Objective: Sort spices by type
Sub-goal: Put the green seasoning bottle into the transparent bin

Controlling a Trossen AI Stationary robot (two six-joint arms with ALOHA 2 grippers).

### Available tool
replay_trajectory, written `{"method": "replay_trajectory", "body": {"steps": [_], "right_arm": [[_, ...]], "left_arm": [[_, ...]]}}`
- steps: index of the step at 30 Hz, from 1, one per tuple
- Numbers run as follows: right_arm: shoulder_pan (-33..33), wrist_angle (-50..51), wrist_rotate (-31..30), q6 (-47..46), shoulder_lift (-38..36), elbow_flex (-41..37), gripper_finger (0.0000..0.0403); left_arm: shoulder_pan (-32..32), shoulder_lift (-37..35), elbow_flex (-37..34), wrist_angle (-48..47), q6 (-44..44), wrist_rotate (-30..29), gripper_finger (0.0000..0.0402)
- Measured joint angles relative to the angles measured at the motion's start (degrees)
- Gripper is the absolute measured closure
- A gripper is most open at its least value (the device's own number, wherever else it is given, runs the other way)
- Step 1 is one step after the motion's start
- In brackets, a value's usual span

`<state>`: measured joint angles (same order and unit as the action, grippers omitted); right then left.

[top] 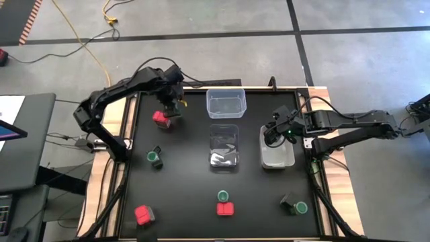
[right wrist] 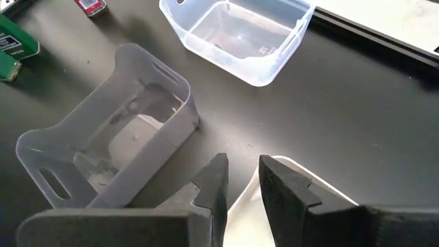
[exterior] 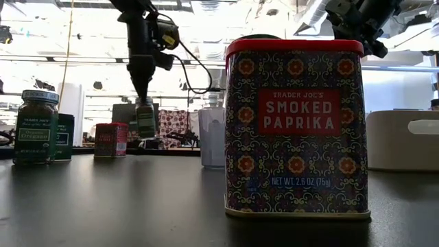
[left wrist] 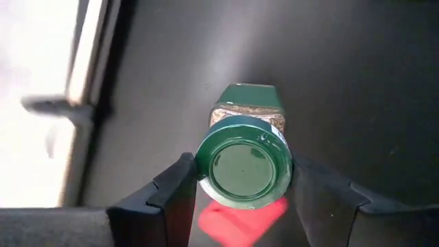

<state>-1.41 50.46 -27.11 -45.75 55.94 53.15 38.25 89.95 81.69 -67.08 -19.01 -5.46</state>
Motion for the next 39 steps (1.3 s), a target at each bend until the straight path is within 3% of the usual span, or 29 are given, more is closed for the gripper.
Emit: {"method": "replay_trajectory", "body": {"steps": [5,11,15,19,23,32,36,39], "right_arm": [[0.0,0.0,0.0,1.2,0.0,0.0,0.0291],[0.0,0.0,0.0,1.4,0.0,0.0,0.0291],[0.0,0.0,0.0,1.4,0.0,0.0,0.0291],[0.0,0.0,0.0,1.4,0.0,0.0,0.0291],[0.0,0.0,0.0,1.4,0.0,0.0,0.0291],[0.0,0.0,0.0,1.4,0.0,0.0,0.0291],[0.0,0.0,0.0,1.4,0.0,0.0,0.0291],[0.0,0.0,0.1,1.4,0.0,0.0,0.0291]], "left_arm": [[-1.6,0.0,0.0,0.3,18.7,0.5,0.0198],[-2.8,0.0,0.0,0.4,20.4,0.4,0.0198],[-3.1,0.1,2.0,0.3,18.3,0.4,0.0198],[-2.9,1.8,9.3,-0.3,18.1,0.3,0.0198],[-2.8,6.7,21.2,-3.8,14.6,0.0,0.0198],[-3.0,24.8,53.0,-12.8,5.1,1.8,0.0198],[-3.9,25.8,48.8,-5.5,1.4,6.8,0.0198],[-5.4,27.4,48.4,-5.1,-1.7,8.8,0.0198]]}}
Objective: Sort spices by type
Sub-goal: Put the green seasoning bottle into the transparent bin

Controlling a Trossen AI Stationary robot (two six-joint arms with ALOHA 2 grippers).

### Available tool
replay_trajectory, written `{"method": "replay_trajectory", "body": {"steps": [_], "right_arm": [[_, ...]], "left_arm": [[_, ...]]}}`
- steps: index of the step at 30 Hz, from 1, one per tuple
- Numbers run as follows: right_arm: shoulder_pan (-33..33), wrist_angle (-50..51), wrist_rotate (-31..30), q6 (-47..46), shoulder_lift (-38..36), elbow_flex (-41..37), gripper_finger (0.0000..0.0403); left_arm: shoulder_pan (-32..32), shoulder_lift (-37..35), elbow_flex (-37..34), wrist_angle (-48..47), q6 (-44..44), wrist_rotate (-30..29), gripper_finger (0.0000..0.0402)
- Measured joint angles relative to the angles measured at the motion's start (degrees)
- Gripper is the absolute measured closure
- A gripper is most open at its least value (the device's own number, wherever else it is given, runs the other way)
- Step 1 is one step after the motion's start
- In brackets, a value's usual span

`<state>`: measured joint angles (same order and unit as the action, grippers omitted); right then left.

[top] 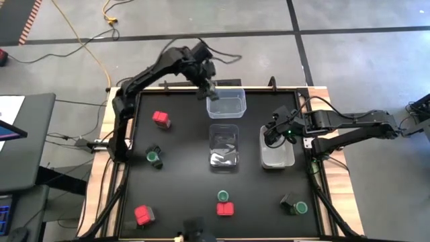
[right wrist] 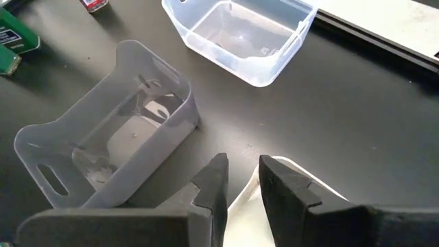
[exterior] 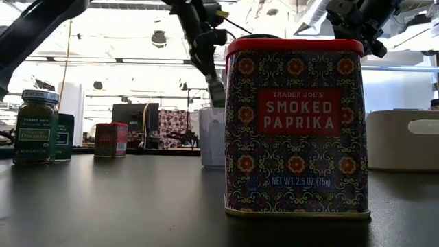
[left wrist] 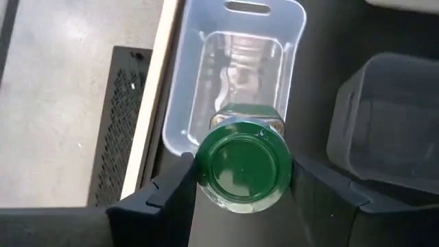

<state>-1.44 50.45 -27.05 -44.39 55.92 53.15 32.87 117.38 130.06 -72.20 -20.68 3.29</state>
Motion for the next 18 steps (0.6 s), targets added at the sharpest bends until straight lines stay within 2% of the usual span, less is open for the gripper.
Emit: {"method": "replay_trajectory", "body": {"steps": [9,18], "right_arm": [[-0.1,-0.1,0.0,0.8,0.0,0.0,0.0291],[-0.4,-0.3,0.0,0.8,0.0,0.0,0.0291]], "left_arm": [[-2.9,5.1,0.0,4.2,-9.7,-5.7,0.0198],[-2.4,10.4,-0.1,5.5,-11.4,-7.3,0.0198]]}}
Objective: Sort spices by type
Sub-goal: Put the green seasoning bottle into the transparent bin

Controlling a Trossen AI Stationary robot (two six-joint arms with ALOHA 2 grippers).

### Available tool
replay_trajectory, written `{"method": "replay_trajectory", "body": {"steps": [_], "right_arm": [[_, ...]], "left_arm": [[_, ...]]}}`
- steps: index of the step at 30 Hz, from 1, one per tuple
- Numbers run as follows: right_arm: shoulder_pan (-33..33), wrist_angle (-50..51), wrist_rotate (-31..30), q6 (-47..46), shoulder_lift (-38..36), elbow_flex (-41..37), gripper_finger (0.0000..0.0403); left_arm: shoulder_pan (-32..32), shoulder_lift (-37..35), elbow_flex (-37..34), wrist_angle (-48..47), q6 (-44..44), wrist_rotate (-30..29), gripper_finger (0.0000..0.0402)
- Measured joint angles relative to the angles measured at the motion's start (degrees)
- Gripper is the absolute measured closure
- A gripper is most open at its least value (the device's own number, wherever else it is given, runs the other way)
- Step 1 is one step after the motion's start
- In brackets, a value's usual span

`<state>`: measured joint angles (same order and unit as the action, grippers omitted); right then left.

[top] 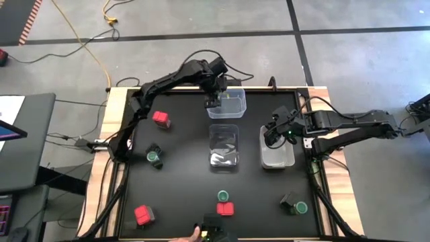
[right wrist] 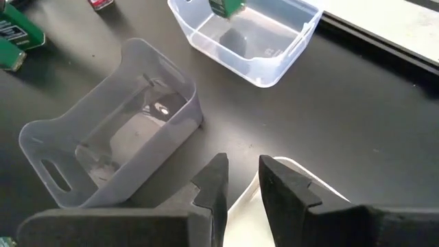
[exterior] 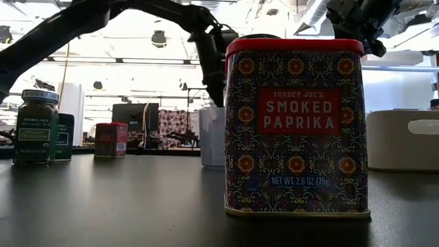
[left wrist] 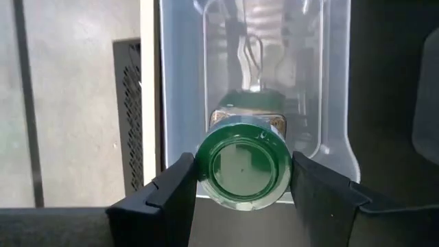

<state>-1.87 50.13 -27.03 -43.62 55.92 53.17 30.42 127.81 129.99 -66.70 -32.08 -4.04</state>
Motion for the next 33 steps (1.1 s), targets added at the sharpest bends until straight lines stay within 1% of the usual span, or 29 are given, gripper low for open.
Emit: {"method": "replay_trajectory", "body": {"steps": [11,24,33], "right_arm": [[-0.3,0.2,0.0,0.2,0.0,0.0,0.0291],[-0.3,0.2,0.0,0.1,0.0,0.0,0.0291],[-0.3,0.2,0.0,0.1,0.0,0.0,0.0291]], "left_arm": [[1.9,3.4,-0.1,0.8,0.5,0.3,0.0198],[2.2,3.5,-0.1,2.2,0.1,0.6,0.0197],[1.5,3.5,0.0,5.0,0.0,0.6,0.0197]]}}
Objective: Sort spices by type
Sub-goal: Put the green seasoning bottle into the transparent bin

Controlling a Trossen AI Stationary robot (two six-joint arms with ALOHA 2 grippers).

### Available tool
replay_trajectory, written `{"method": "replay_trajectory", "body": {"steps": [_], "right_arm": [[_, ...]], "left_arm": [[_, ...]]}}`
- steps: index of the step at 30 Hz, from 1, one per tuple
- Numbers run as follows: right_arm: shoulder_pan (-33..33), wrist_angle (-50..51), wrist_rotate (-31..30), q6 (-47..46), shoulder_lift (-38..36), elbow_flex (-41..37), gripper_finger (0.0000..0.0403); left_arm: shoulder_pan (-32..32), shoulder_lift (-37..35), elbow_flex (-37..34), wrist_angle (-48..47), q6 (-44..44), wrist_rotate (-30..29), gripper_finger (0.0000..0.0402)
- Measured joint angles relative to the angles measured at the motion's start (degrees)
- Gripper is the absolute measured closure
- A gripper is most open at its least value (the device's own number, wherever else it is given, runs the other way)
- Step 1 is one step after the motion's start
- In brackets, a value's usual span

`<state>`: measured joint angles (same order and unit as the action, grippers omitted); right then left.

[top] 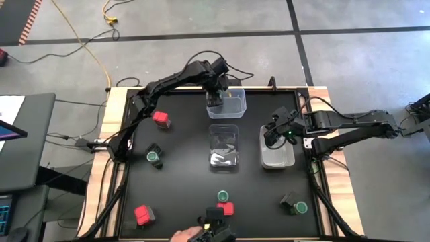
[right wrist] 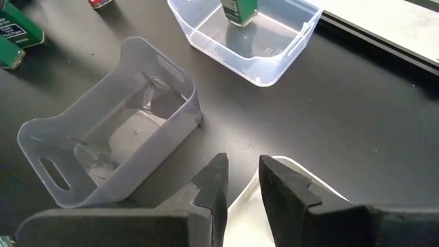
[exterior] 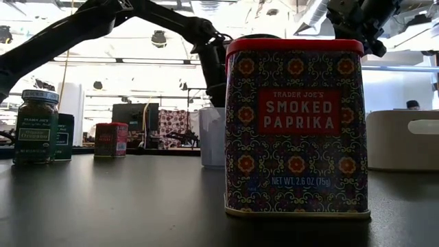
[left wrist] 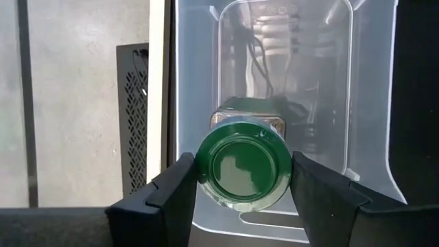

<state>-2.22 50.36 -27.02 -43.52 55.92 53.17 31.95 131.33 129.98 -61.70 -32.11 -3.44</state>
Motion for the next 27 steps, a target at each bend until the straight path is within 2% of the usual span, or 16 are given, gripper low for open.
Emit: {"method": "replay_trajectory", "body": {"steps": [7,27], "right_arm": [[0.0,0.0,0.0,-0.1,0.0,0.0,0.0291],[0.0,0.0,0.0,-0.1,0.0,0.0,0.0291]], "left_arm": [[-0.1,0.0,0.0,-0.1,3.7,0.0,0.0197],[0.0,0.0,0.0,-2.9,4.1,-3.6,0.0197]]}}
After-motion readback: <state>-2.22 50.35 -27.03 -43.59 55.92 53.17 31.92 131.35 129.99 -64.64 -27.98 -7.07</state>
